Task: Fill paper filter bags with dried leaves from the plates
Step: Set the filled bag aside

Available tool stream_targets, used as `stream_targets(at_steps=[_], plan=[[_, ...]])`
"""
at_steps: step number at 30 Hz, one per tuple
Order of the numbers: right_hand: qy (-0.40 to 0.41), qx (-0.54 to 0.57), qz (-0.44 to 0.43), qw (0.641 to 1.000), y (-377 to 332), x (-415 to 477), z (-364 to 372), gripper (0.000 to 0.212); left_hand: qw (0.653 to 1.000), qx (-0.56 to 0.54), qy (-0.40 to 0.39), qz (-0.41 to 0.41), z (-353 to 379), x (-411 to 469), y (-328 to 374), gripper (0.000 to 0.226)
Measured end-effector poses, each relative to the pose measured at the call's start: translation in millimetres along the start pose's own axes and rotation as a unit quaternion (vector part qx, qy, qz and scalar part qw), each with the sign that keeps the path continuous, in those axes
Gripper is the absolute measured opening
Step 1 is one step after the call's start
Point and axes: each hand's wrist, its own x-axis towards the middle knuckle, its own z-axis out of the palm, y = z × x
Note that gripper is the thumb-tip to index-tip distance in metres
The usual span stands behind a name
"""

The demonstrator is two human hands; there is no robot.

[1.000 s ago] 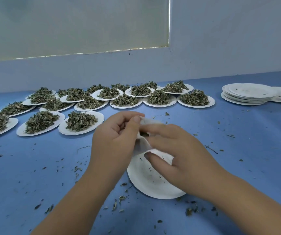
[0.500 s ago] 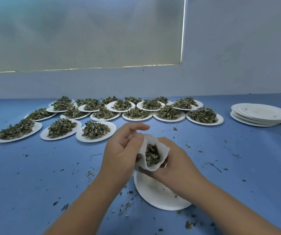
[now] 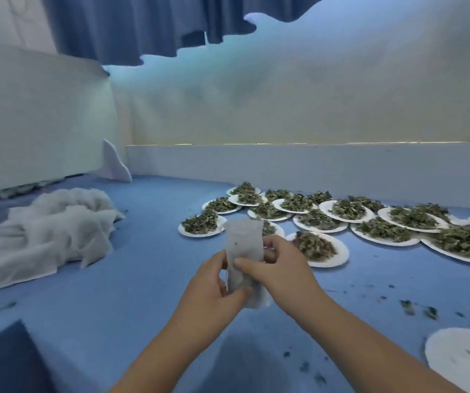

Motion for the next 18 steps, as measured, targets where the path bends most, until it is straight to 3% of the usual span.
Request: stream_targets(at_steps=[6,12,16,18], plan=[[-0.123,0.150,0.021,0.981,-8,35,128,0.033,0.988,0.083,0.120,-0.054,-101,1,-53,0.024],[-0.132,0.229,0.138,0.954,23,71,179,0.055,0.949,0.202,0.215,-0.112,-168,33,-118,0.018],[-0.118,0.385,0.210,0.891,39,83,167,0.033,0.926,0.223,0.260,-0.155,-201,65,-167,0.019],[-0.132,0.391,0.211,0.886,43,85,166,0.028,0.917,0.237,0.270,-0.174,-213,80,-185,0.027]])
